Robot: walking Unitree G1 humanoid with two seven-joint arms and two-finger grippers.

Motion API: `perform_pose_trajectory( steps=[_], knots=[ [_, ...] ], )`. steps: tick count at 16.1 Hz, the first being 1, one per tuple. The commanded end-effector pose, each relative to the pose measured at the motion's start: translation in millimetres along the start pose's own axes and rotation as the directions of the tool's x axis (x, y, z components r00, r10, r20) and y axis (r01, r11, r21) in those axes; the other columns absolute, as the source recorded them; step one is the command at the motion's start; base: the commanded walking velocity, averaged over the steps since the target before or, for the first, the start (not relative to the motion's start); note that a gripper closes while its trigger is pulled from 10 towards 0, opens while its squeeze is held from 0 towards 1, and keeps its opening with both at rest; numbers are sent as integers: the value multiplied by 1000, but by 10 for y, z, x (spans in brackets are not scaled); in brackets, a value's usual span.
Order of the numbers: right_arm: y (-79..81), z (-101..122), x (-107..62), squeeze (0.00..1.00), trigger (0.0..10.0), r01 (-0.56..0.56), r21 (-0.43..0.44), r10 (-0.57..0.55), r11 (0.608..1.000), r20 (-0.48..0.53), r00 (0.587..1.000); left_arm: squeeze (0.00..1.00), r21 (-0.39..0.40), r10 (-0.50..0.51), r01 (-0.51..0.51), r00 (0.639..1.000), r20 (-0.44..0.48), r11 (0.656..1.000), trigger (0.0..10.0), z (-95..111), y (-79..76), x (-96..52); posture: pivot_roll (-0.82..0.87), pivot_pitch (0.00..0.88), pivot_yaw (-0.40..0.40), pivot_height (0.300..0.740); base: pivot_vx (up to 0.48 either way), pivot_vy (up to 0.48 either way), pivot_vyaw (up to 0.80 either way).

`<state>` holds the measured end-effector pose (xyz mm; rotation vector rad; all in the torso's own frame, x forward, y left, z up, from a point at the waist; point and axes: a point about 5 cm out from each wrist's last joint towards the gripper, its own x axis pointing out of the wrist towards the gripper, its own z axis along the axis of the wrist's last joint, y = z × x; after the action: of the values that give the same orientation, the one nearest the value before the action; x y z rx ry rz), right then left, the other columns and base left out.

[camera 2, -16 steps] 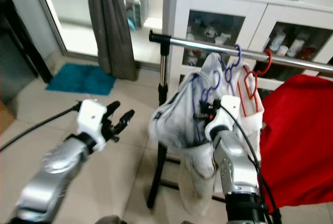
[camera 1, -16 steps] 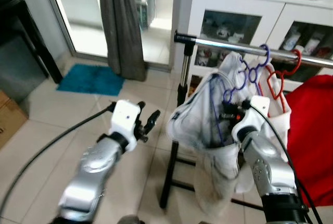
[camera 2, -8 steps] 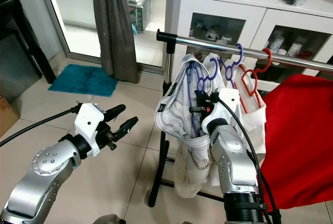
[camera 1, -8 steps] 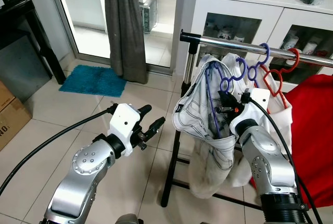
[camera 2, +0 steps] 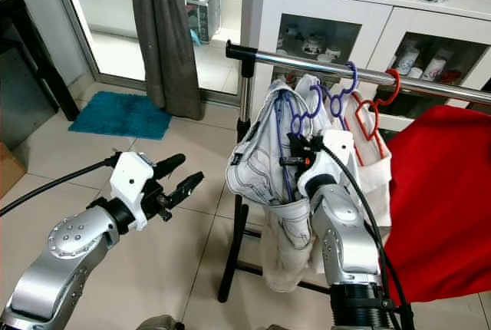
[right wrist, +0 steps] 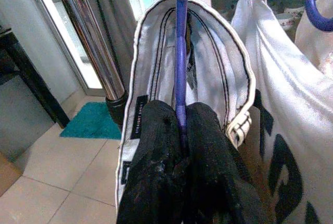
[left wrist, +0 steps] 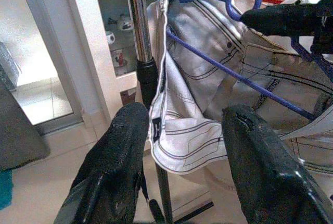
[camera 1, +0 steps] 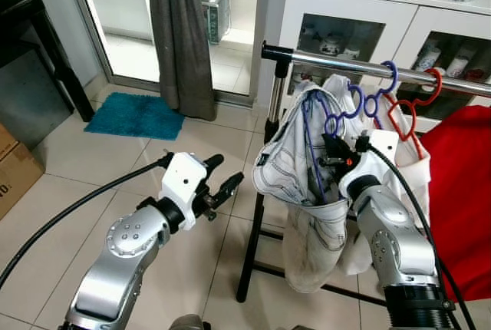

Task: Hang hanger

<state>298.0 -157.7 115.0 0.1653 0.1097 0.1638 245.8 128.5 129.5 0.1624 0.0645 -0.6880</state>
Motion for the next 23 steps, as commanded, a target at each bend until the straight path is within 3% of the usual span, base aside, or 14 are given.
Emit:
perform_pose_trajectory(
  steps=[1,6,7,9,15,18,21,23],
  knots=[
    [25,227,21,0,10000,-19,-5,20,1000,109,994,0,-2,-21,21,1000,1,1000,10000,17,-34,5,170,30,-28,740,0,0,0],
    [31,263,24,0,10000,-20,3,19,1000,123,992,0,4,-36,36,999,0,999,10000,25,-38,-2,170,30,-28,740,0,0,0],
    [243,439,316,0,10000,-34,-34,37,999,97,995,0,39,-55,56,998,-21,998,10000,56,-45,50,182,29,-35,740,0,0,0],
    [334,508,422,0,10000,-36,-60,41,998,80,996,0,54,-59,60,998,-32,997,10000,62,-47,77,182,29,-35,740,0,0,0],
    [350,549,490,0,10000,-28,-63,33,998,76,997,0,55,-75,76,997,-26,996,10000,91,-58,108,177,26,-34,740,0,0,0],
    [281,567,620,0,10000,52,-91,-51,995,14,999,0,64,-80,78,997,18,995,10000,172,-53,120,179,24,-35,740,0,0,0],
    [261,578,722,0,10000,68,-98,-71,993,-31,997,0,69,-88,85,995,36,994,10000,226,-48,132,182,23,-35,740,0,0,0],
    [244,487,760,0,10000,78,-130,-93,988,-114,989,0,72,-91,88,995,38,994,10000,239,-49,131,185,24,-38,740,0,0,0]
  ],
)
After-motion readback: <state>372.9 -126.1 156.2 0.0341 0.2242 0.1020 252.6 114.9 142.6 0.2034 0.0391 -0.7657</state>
